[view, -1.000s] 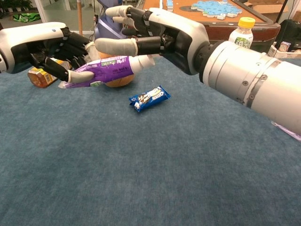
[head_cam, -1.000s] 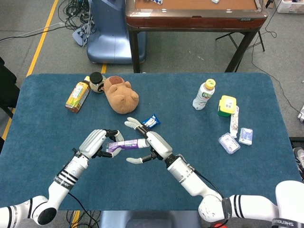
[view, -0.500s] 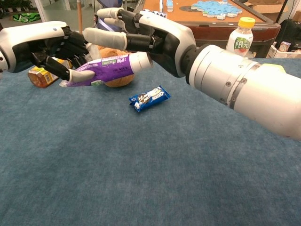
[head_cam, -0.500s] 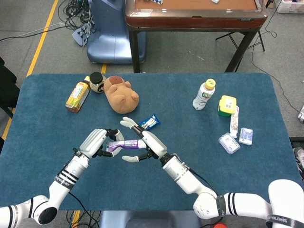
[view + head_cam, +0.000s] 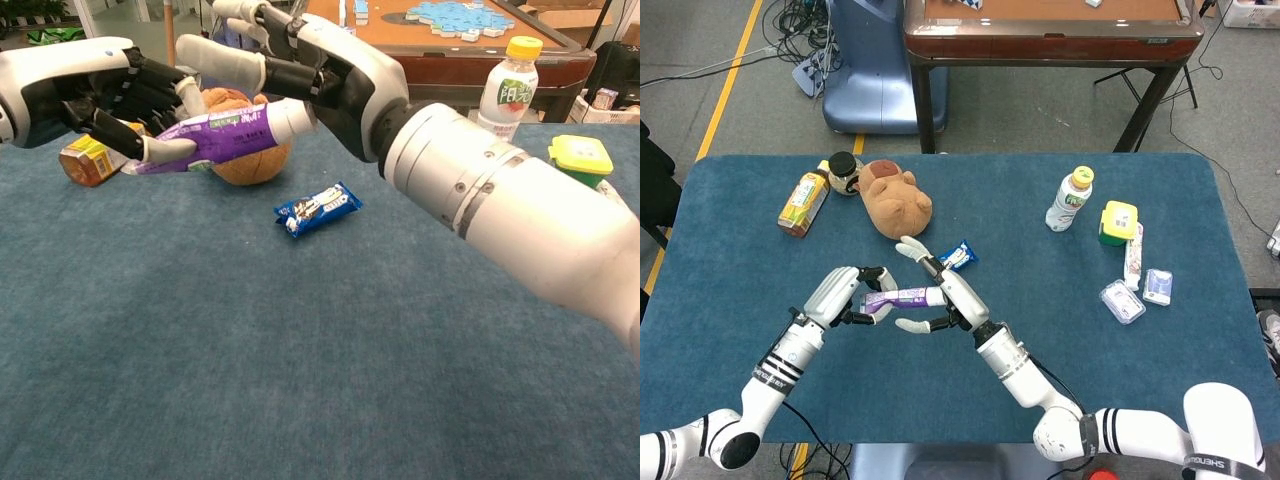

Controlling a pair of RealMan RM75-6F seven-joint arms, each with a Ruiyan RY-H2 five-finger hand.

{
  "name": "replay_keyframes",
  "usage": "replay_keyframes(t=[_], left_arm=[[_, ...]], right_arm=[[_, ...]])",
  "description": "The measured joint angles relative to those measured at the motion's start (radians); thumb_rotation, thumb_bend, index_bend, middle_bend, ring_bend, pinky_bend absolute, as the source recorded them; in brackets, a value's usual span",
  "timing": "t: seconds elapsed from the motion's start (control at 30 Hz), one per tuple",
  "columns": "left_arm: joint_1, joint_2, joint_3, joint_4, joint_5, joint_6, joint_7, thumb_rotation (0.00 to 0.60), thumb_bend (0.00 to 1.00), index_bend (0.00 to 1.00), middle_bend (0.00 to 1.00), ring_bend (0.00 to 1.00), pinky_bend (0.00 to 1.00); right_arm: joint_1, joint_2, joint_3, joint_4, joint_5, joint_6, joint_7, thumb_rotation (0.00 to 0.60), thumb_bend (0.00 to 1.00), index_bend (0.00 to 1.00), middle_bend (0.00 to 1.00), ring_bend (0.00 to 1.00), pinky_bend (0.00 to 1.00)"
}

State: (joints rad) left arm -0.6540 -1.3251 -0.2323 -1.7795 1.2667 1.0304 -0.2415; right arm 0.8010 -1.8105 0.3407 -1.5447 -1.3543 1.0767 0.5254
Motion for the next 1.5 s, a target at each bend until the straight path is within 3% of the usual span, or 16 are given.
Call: replay_keyframes(t=[0.93, 1.23, 1.5], left_arm=[[0.002, -0.001, -0.018, -0.027, -0.048, -0.006, -0.002, 0.6, 0.48, 0.6, 0.7, 0.46, 0.42], [0.008, 0.012, -0.022, -0.03, -0.051, -0.011, -0.025, 0.6, 0.48, 0.6, 0.7, 0.47, 0.42], [0.022, 0.024, -0.014, -0.018, -0.014, -0.011, -0.09, 0.599, 0.48, 0.6, 0.7, 0.46, 0.42]], right_arm=[[0.033, -0.101, 0.032, 0.115, -0.032, 0.047, 0.052, 0.441, 0.0, 0.0, 0.0, 0.0, 0.0], [0.035, -0.086, 0.032, 0.095, -0.046, 0.05, 0.069, 0.442, 0.0, 0.0, 0.0, 0.0, 0.0], [0.003, 0.001, 0.012, 0.008, -0.077, 0.077, 0.037, 0.442, 0.0, 0.0, 0.0, 0.0, 0.0]])
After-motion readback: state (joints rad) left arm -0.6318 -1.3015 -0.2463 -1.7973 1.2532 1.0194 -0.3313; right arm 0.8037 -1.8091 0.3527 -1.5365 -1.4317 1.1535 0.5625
